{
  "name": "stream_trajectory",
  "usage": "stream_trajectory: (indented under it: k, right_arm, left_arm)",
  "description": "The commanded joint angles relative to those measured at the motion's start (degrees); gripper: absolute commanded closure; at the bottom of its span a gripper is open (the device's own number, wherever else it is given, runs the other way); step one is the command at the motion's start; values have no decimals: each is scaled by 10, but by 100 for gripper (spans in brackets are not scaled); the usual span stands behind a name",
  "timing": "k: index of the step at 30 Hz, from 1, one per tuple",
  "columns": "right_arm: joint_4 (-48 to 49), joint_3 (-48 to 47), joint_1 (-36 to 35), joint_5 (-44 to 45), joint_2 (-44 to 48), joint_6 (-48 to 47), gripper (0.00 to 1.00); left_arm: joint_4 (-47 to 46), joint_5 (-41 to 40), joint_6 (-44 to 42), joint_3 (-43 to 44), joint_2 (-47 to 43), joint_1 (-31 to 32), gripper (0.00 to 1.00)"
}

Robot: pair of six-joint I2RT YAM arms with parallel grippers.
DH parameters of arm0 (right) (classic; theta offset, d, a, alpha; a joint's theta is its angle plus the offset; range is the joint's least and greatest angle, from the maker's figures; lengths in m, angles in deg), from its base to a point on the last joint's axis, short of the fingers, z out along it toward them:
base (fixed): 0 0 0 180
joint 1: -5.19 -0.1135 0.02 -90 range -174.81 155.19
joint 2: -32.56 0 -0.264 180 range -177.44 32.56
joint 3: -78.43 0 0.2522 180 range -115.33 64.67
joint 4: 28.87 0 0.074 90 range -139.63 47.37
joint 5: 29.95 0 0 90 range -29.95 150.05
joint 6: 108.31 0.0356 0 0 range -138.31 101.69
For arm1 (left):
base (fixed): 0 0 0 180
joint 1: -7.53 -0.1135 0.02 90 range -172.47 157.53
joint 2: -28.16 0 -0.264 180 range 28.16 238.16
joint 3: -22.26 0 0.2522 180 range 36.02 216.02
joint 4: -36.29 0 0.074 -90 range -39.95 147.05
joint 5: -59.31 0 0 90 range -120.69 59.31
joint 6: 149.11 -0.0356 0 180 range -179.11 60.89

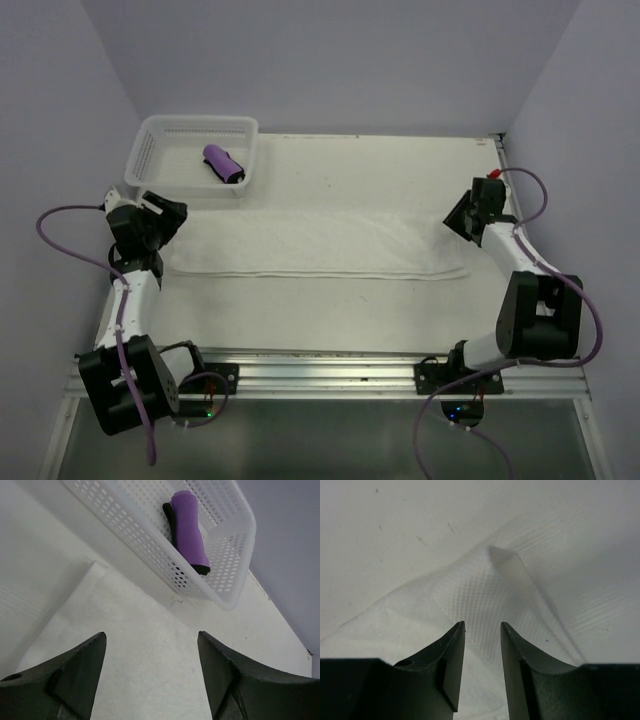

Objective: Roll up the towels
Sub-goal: Fold the towel

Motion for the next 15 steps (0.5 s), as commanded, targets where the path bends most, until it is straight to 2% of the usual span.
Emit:
stream_trajectory:
  k: [1, 6, 10, 15]
  right_arm:
    - [85, -45, 3, -27, -39, -31, 61]
    - [73, -100, 3, -7, -115, -33, 64]
    - [5, -166, 3, 64, -206, -26, 71]
    - [-17, -207, 6, 78, -265, -18, 72]
  left_arm:
    - [-31, 26, -36, 31, 11, 30, 23]
    - [-24, 15, -59, 39, 24, 67, 22]
    - [-19, 17, -70, 43, 39, 75, 21]
    - [-18, 25, -73, 45, 51, 79, 21]
